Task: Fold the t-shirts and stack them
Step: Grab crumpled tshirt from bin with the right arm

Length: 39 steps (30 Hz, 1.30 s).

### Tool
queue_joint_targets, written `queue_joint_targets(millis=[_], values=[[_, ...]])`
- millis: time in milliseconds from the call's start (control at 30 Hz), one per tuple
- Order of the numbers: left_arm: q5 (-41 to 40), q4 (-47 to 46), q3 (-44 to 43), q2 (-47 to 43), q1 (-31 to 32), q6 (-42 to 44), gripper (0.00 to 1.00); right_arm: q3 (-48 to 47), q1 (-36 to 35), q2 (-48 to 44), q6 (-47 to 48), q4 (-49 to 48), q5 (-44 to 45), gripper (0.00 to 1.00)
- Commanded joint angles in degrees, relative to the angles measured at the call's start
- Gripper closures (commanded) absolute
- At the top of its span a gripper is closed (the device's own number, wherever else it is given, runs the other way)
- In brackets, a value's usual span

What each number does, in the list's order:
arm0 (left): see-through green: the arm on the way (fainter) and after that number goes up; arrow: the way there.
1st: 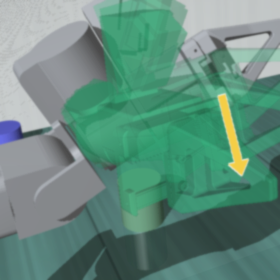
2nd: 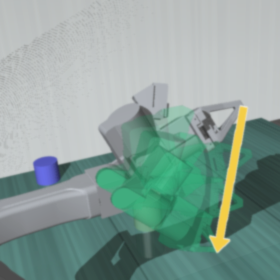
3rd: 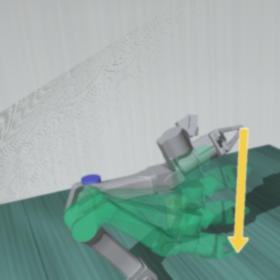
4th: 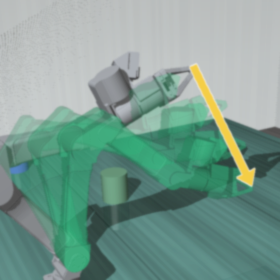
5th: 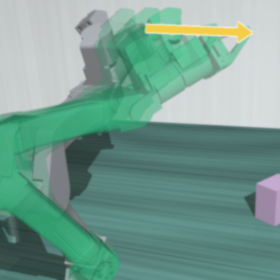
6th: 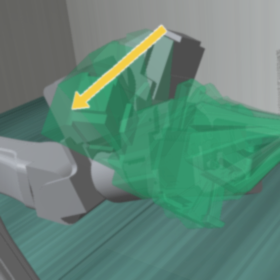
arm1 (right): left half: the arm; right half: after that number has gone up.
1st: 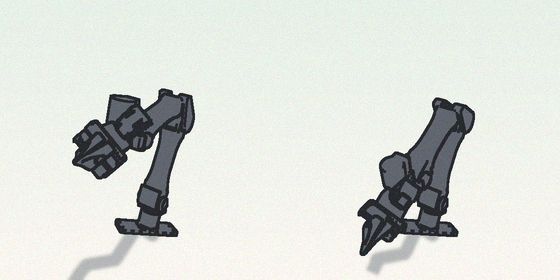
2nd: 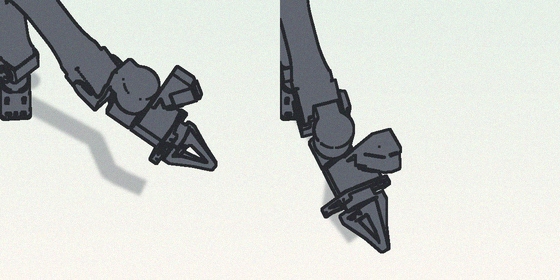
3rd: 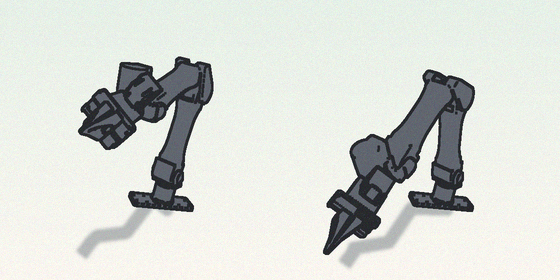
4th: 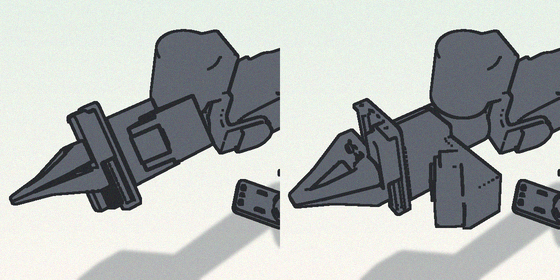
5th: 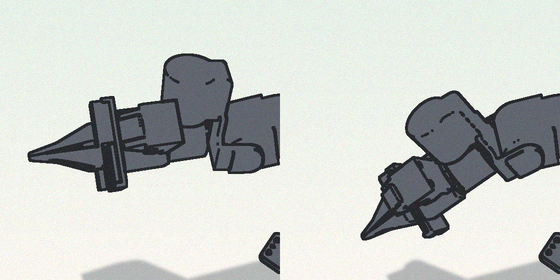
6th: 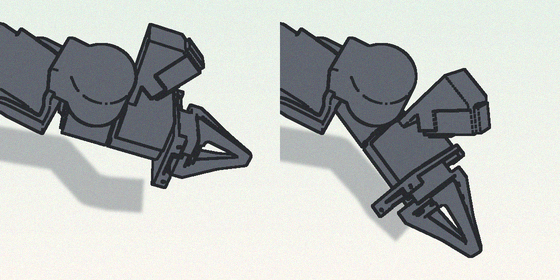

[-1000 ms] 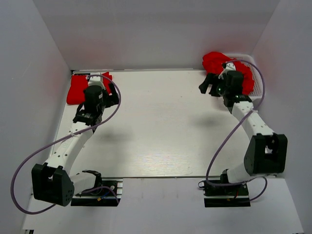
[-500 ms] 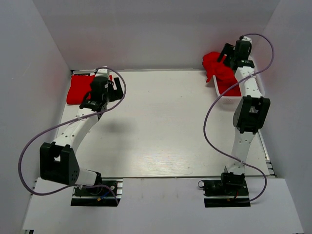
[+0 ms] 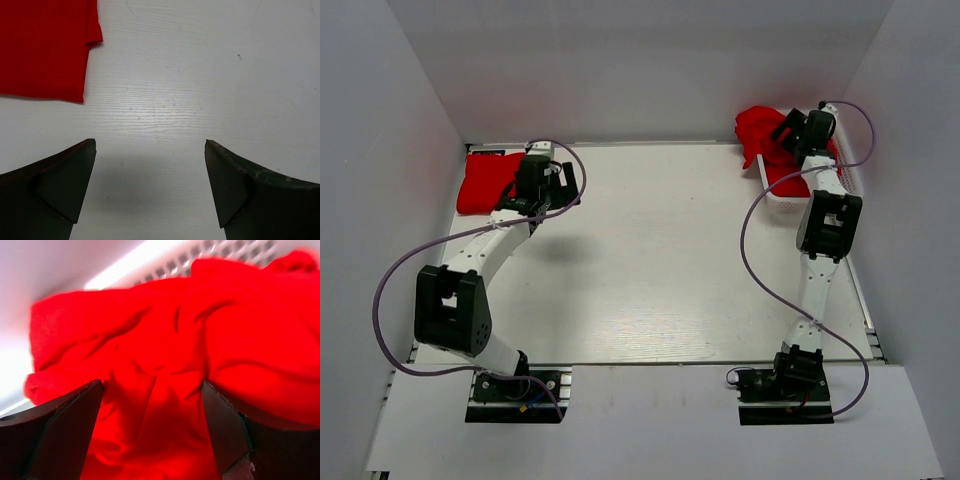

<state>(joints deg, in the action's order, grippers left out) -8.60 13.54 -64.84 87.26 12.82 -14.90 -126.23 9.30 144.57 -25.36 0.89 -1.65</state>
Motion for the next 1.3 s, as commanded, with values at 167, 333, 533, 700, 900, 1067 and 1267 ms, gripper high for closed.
queue_joint_targets(millis=[167, 333, 533, 700, 900, 1067, 1267], values=[[0.7, 0.1, -4.0, 2.3, -0.3, 0.9, 0.0, -3.8, -0.5, 5.1, -6.9, -12.5, -6.3, 0.28], [0.7, 1.1, -4.5, 2.9, -0.3, 0.9, 0.0, -2.3, -0.4, 5.7, -9.9, -17.1, -6.2, 1.0], [1.4, 0.4, -3.9, 1.7, -0.3, 0.9, 0.0, 3.6, -0.5, -2.1, -8.6, -18.3, -5.0, 1.0], [2.5, -0.8, -2.0, -0.7, -0.3, 0.9, 0.0, 5.2, -0.5, -11.6, -2.2, -14.9, -4.3, 1.0], [7.7, -3.5, 1.6, -4.5, -0.3, 2.1, 0.0, 6.4, -0.4, -22.0, 5.9, -11.2, -0.7, 1.0], [8.3, -4.1, 2.8, -7.4, -0.3, 2.1, 0.0, 1.1, -0.9, -24.3, 10.7, -5.7, -1.8, 1.0], [10.6, -5.5, 5.6, -12.3, -0.3, 2.1, 0.0, -5.3, -2.5, -28.1, 11.7, -6.5, -7.0, 1.0]])
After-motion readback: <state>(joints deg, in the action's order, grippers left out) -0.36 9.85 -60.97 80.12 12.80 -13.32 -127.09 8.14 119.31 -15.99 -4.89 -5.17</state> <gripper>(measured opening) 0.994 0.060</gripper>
